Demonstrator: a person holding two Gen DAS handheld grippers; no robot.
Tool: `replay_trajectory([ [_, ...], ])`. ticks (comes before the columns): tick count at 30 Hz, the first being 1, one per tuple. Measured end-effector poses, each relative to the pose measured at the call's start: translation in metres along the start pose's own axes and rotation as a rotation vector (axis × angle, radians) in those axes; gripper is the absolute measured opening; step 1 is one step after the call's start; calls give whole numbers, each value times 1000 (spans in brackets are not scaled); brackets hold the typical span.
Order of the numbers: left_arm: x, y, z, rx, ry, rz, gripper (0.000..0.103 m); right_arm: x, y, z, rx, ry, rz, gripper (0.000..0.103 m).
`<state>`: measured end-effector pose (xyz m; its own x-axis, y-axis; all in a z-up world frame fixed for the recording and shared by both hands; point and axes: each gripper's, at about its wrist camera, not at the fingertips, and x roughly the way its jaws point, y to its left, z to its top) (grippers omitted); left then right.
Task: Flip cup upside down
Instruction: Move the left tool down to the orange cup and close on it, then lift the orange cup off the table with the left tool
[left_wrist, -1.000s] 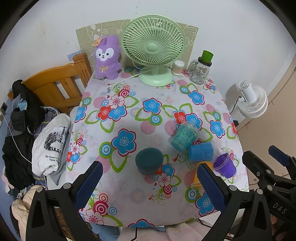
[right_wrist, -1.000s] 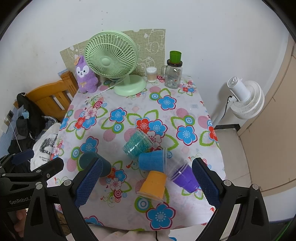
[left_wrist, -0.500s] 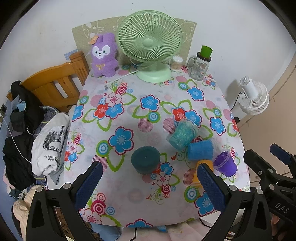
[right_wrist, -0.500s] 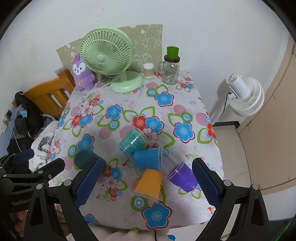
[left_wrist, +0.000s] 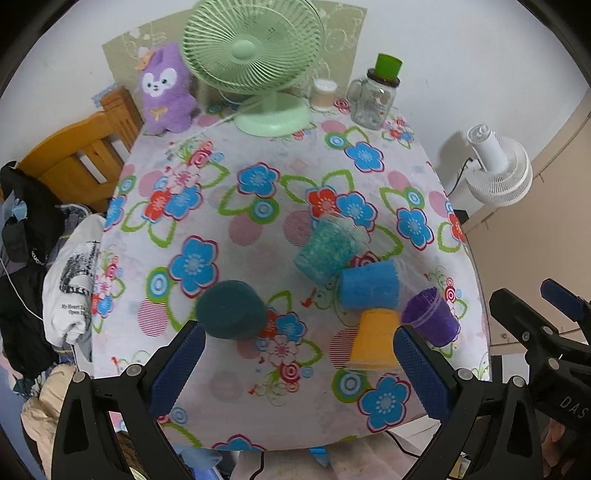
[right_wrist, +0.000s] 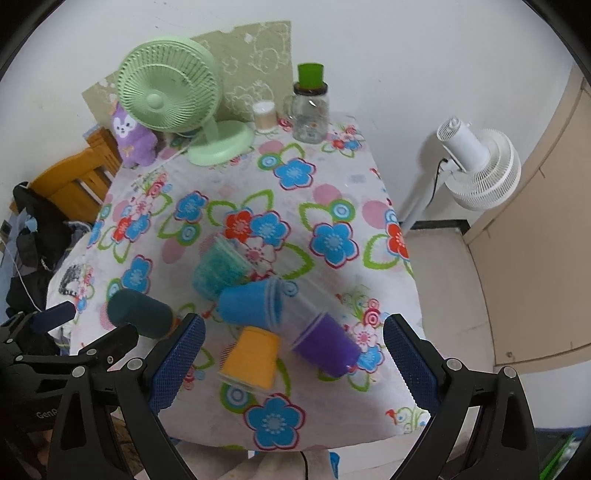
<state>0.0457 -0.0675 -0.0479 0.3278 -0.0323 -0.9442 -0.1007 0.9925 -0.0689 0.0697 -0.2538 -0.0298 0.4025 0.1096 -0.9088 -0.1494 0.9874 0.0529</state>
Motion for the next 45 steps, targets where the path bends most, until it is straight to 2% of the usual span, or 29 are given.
replay_trajectory([
  [11,70,-47,-10,46,139,-17,103,59,-49,-21,25,155,-50,98],
  [21,124,-72,-27,51,241,-10,103,95,-63,-25,-8,201,-74,98],
  [30,155,-89,-35,64,275,9,102,116,-80,-34,-15,248,-80,98],
  [36,171,-101,-42,84,293,17,90,125,-87,-40,-5,269,-86,98],
  [40,178,-104,-48,79,304,11,71,127,-86,-42,-10,274,-82,98],
  [45,173,-97,-53,67,276,5,72,125,-74,-40,-26,266,-68,98],
])
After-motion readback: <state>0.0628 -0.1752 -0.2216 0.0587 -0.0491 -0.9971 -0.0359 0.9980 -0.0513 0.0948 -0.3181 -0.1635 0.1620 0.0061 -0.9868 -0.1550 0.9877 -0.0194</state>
